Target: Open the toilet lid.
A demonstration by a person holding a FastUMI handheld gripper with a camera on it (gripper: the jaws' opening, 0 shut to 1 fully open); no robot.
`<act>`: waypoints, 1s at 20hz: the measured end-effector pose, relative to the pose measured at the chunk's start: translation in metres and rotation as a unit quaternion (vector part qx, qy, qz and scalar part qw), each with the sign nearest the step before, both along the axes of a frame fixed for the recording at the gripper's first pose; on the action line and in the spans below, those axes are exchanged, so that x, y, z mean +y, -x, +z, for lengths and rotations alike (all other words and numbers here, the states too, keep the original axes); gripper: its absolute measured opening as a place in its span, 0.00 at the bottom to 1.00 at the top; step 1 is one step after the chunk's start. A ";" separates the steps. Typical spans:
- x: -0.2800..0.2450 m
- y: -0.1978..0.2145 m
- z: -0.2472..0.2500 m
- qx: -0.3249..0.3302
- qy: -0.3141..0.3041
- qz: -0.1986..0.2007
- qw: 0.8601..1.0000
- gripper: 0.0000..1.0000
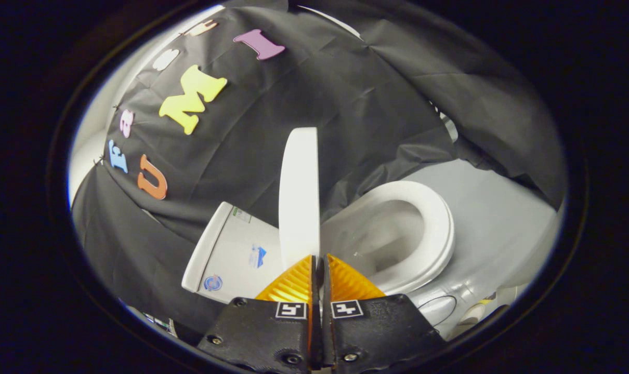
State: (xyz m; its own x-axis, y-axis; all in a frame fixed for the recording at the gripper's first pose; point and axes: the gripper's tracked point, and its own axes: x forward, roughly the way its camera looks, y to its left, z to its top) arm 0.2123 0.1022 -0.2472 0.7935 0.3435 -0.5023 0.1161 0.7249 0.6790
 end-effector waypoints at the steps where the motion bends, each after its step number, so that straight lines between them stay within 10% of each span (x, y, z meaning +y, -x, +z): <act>1: 0.002 -0.001 0.002 -0.001 0.001 0.000 1.000 0.04; 20: 0.087 -0.006 0.055 -0.041 0.056 0.063 0.996 0.09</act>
State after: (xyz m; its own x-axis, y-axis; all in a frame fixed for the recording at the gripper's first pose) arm 0.2184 0.1891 -0.1922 0.7877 0.3878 -0.4787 -0.0329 0.8024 0.5959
